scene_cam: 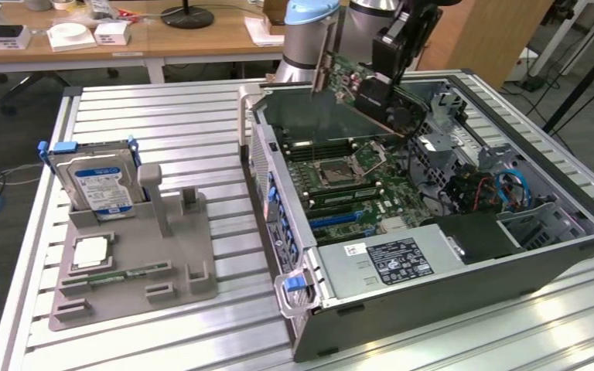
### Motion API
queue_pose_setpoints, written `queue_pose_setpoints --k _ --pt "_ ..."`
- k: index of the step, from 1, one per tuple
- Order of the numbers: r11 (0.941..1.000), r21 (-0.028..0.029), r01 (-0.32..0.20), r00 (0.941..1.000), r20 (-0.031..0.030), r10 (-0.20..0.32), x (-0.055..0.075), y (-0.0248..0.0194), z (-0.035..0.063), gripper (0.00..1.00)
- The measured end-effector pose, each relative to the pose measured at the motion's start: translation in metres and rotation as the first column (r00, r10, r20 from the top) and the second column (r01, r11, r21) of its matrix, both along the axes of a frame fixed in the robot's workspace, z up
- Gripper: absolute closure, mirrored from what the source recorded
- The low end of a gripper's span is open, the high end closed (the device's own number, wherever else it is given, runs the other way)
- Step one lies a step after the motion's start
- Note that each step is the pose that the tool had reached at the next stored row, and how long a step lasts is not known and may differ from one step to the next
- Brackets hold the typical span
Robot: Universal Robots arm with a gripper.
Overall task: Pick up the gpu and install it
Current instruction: 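Insert the gpu into the slot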
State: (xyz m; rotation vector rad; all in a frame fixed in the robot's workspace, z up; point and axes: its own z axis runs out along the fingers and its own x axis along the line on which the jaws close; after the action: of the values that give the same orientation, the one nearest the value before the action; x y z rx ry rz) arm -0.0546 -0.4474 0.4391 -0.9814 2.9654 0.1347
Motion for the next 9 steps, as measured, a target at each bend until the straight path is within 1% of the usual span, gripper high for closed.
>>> queue_pose_setpoints --k 9 --pt "0.9983 0.0 -0.059 0.9983 0.0 0.059 0.0 0.0 0.0 0.74"
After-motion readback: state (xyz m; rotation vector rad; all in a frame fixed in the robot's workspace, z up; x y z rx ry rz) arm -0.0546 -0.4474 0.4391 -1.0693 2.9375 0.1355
